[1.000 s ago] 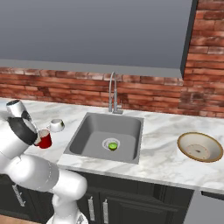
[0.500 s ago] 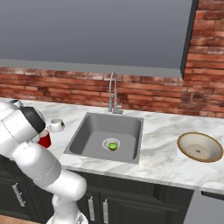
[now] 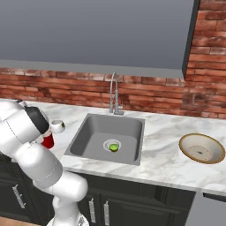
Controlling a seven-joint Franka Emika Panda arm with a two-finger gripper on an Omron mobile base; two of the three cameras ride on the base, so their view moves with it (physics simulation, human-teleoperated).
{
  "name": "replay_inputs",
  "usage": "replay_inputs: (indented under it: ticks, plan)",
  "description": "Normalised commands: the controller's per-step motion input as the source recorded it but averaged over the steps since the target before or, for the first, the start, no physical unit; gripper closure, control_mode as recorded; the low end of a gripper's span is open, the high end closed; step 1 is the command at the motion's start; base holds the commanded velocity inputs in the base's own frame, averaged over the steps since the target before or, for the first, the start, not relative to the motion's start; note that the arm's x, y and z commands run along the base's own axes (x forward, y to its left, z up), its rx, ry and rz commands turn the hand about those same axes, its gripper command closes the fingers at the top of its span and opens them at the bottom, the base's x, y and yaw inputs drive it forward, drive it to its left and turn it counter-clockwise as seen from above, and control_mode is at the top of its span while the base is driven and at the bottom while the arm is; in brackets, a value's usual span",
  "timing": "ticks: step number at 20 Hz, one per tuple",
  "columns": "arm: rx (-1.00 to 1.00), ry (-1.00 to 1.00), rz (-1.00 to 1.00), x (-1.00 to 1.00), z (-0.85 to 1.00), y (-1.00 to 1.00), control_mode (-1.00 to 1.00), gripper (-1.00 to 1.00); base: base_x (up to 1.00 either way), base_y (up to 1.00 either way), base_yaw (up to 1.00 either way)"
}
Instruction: Clear the mugs and bowl far away from the sink.
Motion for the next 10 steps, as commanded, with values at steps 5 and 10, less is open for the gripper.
replay_inputs:
  ticks: [5, 10]
  plan:
    - [0.00, -0.02, -0.02, -0.03, -0.06, -0.26, -1.00, 1.00, 0.00, 0.00, 0.00]
    - [0.00, -0.01, 0.00, -0.01, -0.03, -0.08, -1.00, 1.00, 0.00, 0.00, 0.00]
